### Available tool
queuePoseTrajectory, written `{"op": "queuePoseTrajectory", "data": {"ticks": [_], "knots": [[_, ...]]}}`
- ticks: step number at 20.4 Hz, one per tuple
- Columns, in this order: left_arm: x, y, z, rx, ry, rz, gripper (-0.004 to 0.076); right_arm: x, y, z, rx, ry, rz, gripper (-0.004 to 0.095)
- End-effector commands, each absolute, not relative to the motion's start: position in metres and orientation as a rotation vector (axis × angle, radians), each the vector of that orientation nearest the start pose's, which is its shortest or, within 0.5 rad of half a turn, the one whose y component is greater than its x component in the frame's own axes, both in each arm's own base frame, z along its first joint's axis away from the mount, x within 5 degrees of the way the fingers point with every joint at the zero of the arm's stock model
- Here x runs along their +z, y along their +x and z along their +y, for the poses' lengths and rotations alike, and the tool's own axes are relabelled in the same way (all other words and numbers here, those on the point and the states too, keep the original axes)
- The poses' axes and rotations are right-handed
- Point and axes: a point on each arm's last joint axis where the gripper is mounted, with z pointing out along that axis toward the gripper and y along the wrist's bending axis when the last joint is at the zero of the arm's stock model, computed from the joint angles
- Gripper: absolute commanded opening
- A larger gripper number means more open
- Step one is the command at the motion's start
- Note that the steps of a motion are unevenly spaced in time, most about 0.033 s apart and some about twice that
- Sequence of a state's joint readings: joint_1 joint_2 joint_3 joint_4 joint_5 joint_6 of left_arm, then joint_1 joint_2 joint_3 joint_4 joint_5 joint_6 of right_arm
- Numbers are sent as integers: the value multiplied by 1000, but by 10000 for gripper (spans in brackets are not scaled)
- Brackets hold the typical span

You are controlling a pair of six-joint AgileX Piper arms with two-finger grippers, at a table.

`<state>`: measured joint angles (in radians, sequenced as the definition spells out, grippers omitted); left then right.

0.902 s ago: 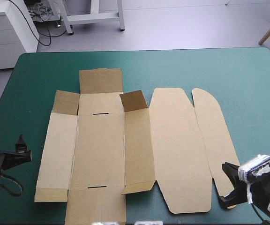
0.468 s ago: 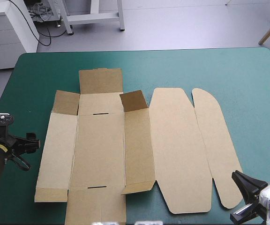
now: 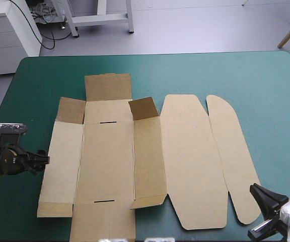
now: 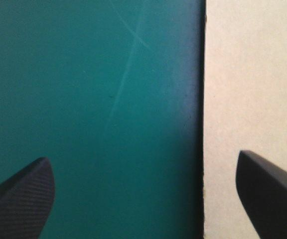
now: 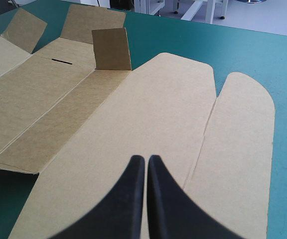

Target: Fold the box

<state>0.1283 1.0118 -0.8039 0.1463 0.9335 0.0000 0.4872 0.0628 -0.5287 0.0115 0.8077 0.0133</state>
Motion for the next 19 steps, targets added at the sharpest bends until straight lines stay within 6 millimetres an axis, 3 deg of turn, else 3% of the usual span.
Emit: {"op": "queuePoseTrajectory", "data": {"ticks": [1, 4, 6, 13, 16, 19], "knots": [[300, 194, 39, 114, -108, 2669, 724, 319, 10, 6, 365, -416, 1704, -1], [280, 203, 49, -223, -177, 2777, 724, 319, 10, 6, 365, -416, 1704, 0], [271, 207, 59, -354, -249, 2757, 724, 319, 10, 6, 365, -416, 1704, 0], [243, 207, 64, -531, -299, 2894, 724, 320, 10, 6, 365, -415, 1703, -19], [235, 203, 56, -643, -288, 2925, 724, 319, 11, 6, 347, -435, 1692, -19], [234, 204, 44, -819, -235, 2842, 724, 319, 12, 7, 346, -436, 1683, -19]]}}
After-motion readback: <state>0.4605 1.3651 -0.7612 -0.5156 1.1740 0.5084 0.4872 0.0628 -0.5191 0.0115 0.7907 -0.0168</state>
